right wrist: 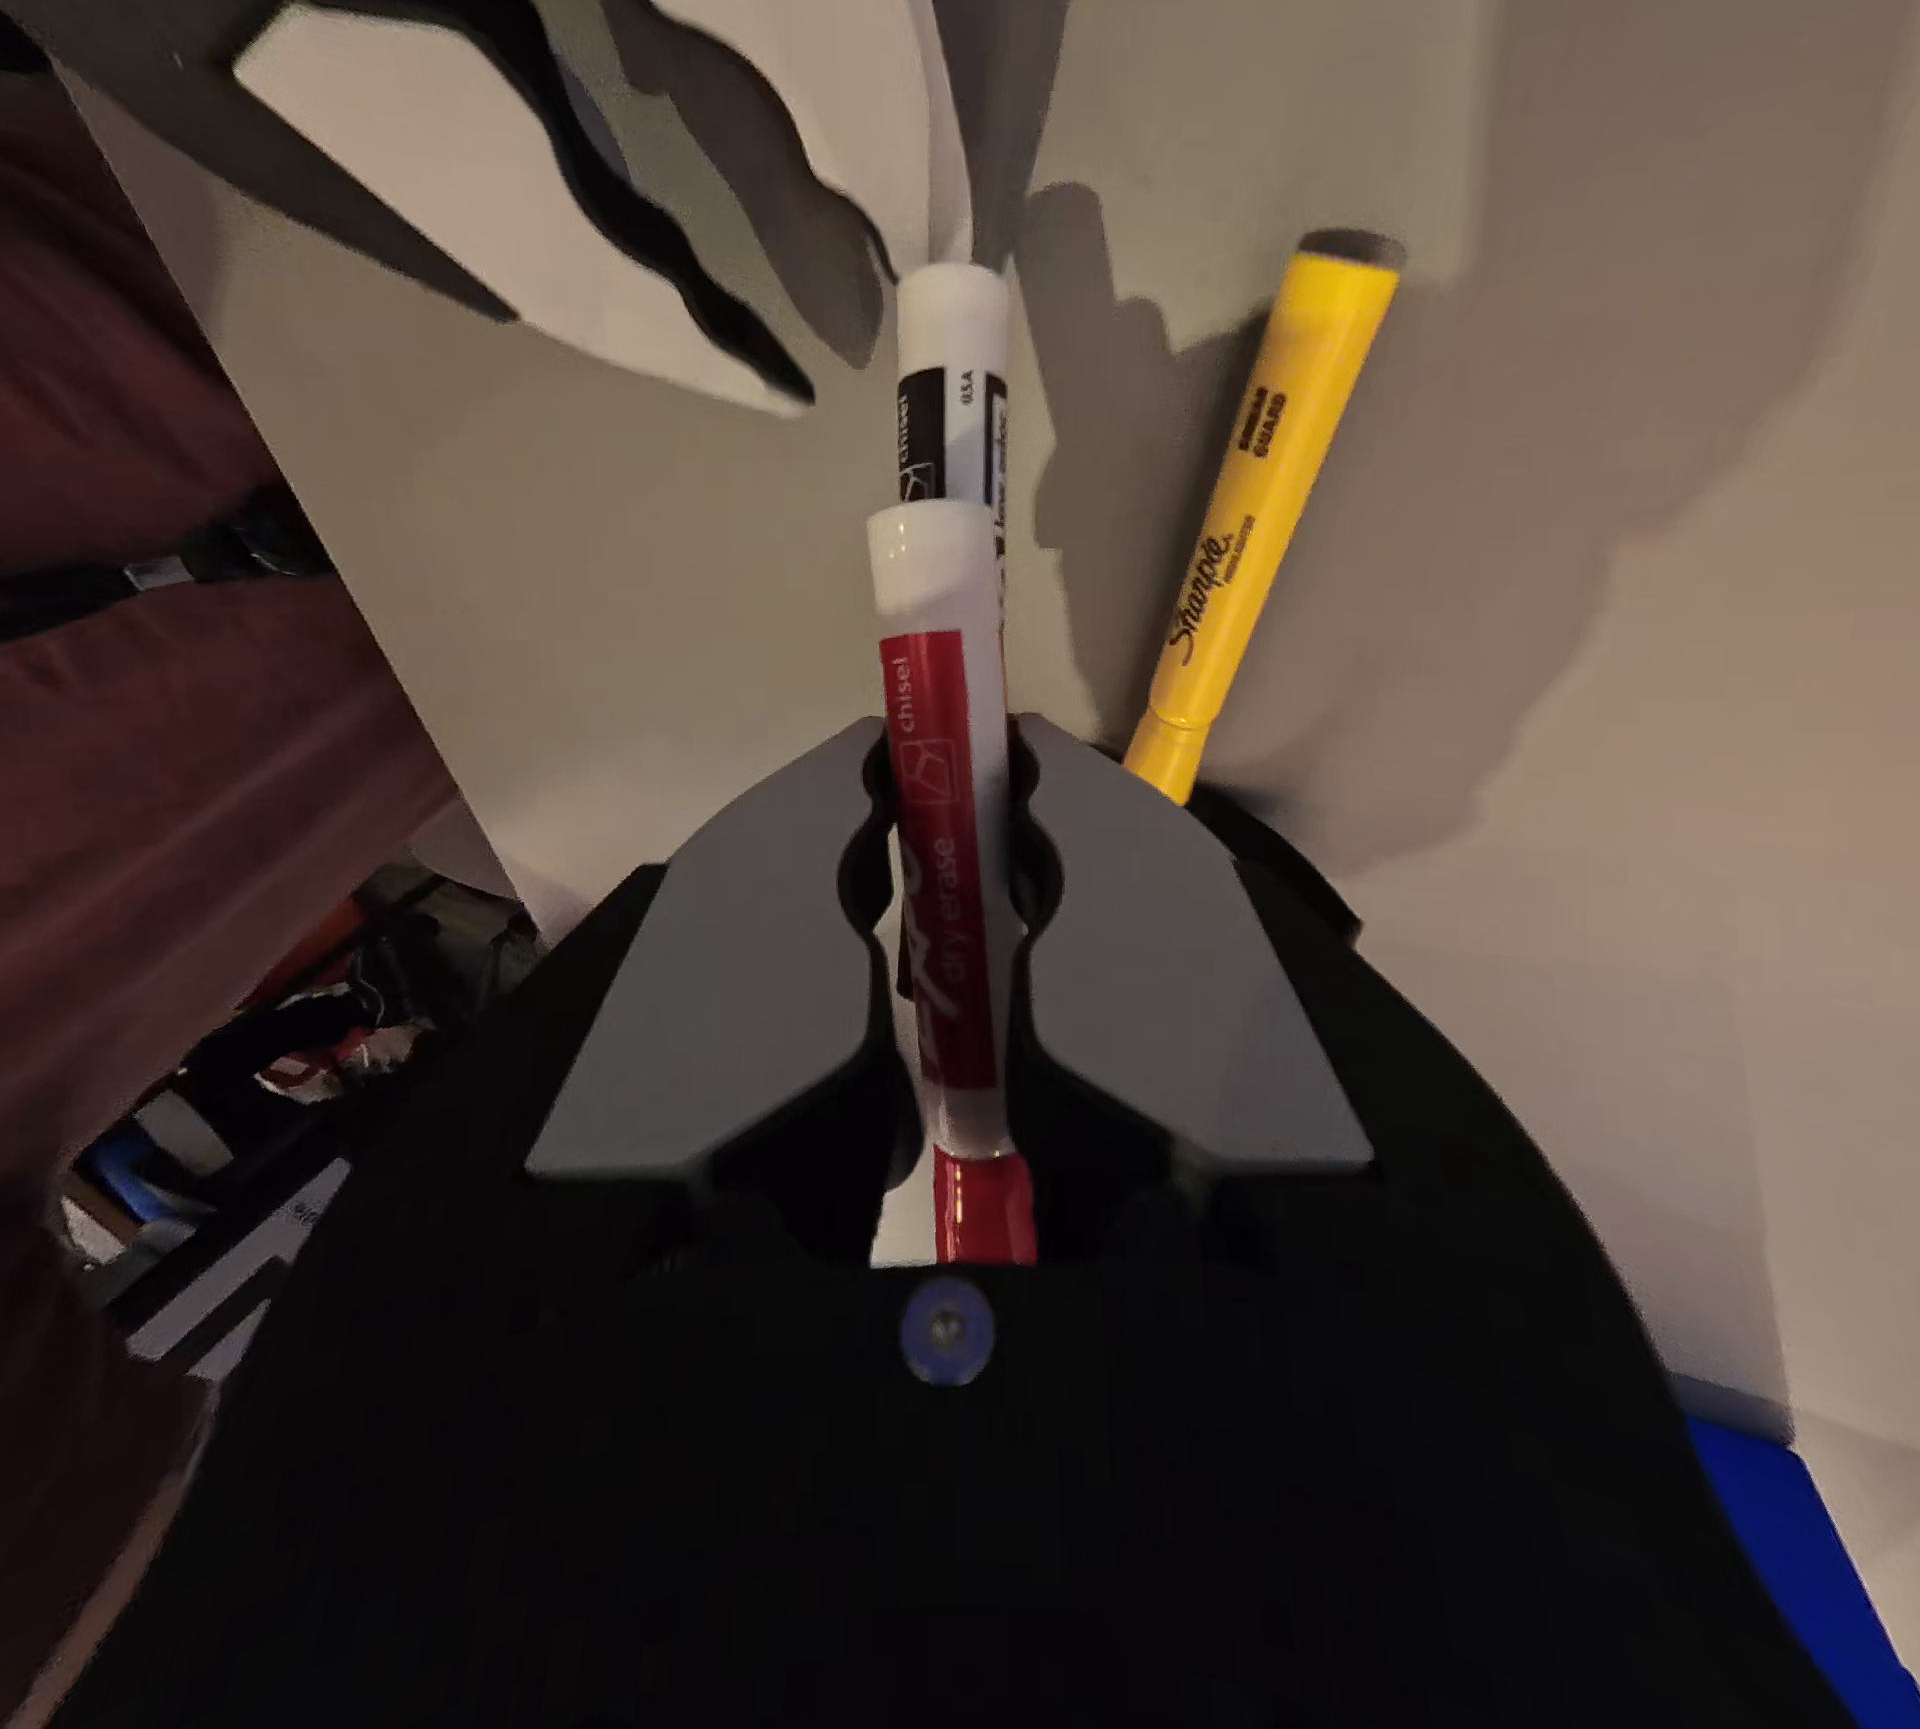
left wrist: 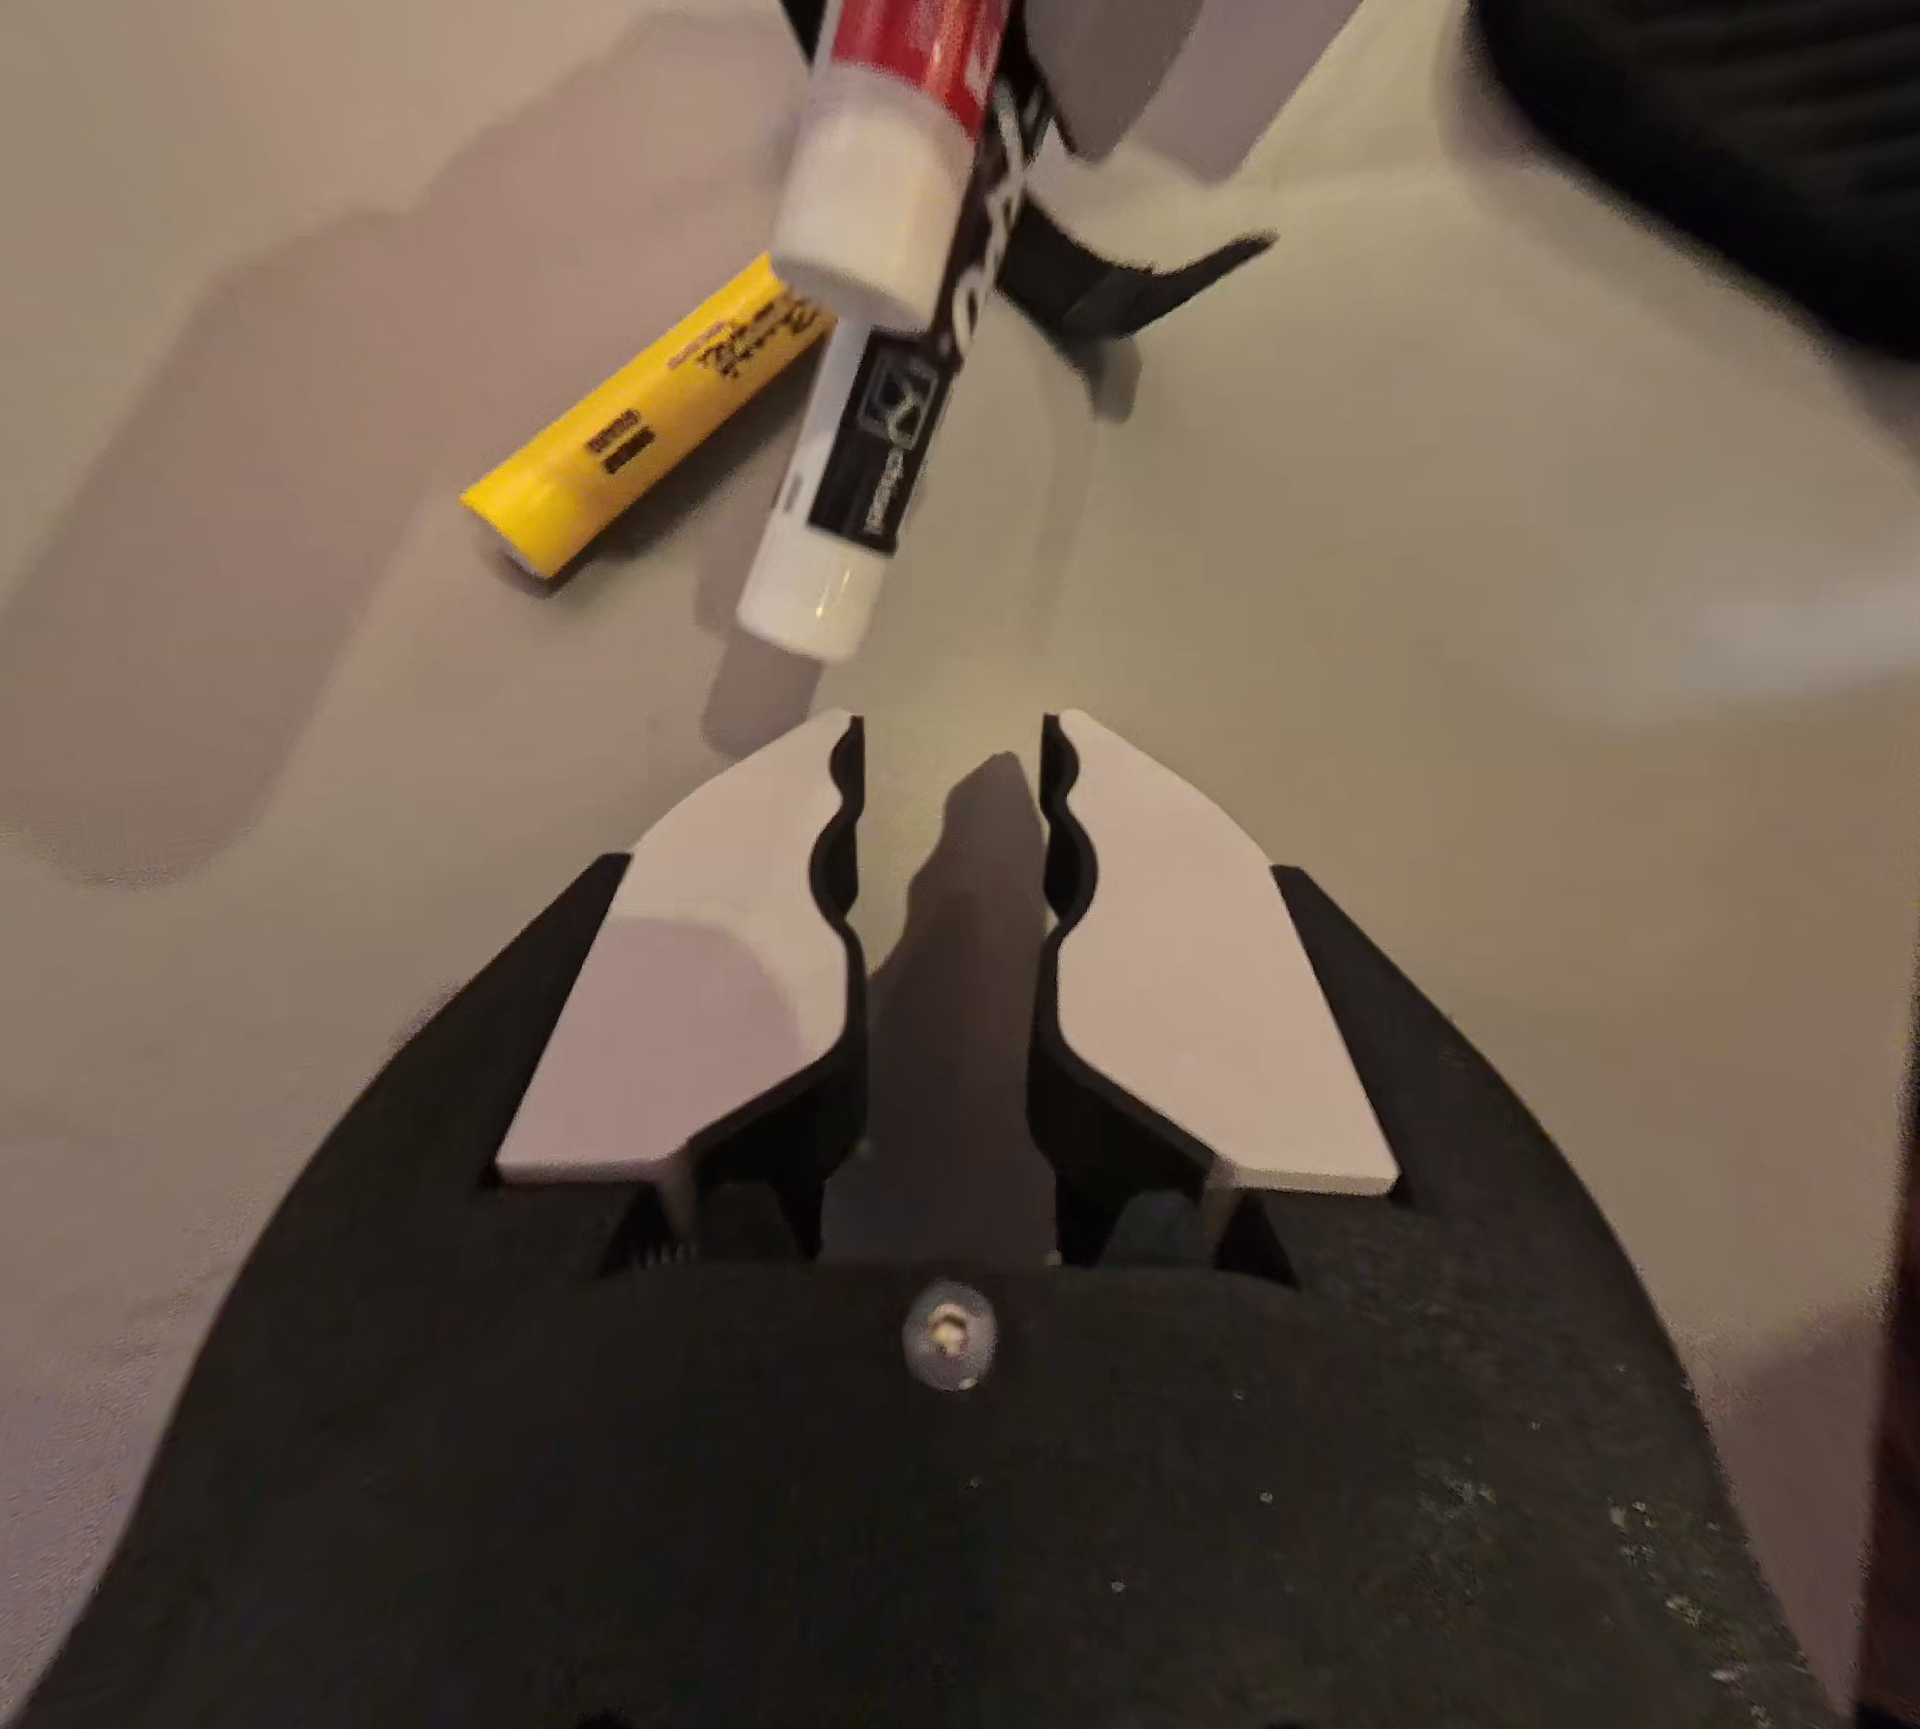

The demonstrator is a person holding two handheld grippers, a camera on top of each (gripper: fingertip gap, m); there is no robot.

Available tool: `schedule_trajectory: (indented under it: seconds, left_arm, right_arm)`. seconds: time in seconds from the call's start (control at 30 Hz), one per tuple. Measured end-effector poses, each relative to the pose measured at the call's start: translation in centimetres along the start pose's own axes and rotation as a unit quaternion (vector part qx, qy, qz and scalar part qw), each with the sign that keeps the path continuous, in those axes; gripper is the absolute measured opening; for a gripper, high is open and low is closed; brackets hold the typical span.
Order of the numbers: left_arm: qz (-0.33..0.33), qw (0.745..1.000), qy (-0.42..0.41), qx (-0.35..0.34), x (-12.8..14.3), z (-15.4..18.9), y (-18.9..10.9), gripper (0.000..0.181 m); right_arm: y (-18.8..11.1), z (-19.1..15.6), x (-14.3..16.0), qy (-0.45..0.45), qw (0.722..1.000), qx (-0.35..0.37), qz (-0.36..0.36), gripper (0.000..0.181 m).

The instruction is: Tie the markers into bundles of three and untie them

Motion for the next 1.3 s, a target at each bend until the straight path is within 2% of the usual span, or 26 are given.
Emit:
schedule_trajectory:
  seconds: [0.1, 0.27, 0.6, 1.3]
  left_arm:
    - [0.024, 0.998, -0.043, 0.034, 0.0, -0.3, 0.2, 0.03]
    - [0.018, 0.999, -0.041, 0.028, 0.4, -0.5, 0.6, 0.022]
    - [0.015, 0.999, -0.038, 0.026, 0.3, -0.4, 0.9, 0.021]
    - [0.008, 0.999, -0.029, 0.015, 0.3, -0.4, 0.9, 0.022]
  right_arm:
    - [0.0, -0.6, -1.0, -0.006, 1.0, 0.005, -0.006, 0.02]
    - [0.2, -1.3, -1.7, -0.013, 0.999, 0.011, -0.034, 0.02]
    - [1.1, -1.5, -1.8, -0.003, 0.997, 0.018, -0.079, 0.019]
    - [1.6, -1.3, -1.7, 0.011, 0.998, 0.003, -0.06, 0.019]
Point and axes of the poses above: each gripper's, where its closed fingertips meet, y out along the fingers, x out of its underside, z = x × y across the jaws, the point moved 10 cm from there along -y, back along the fingers, and after that the axes turned 7 degrees about -z, right-handed, at the moved point
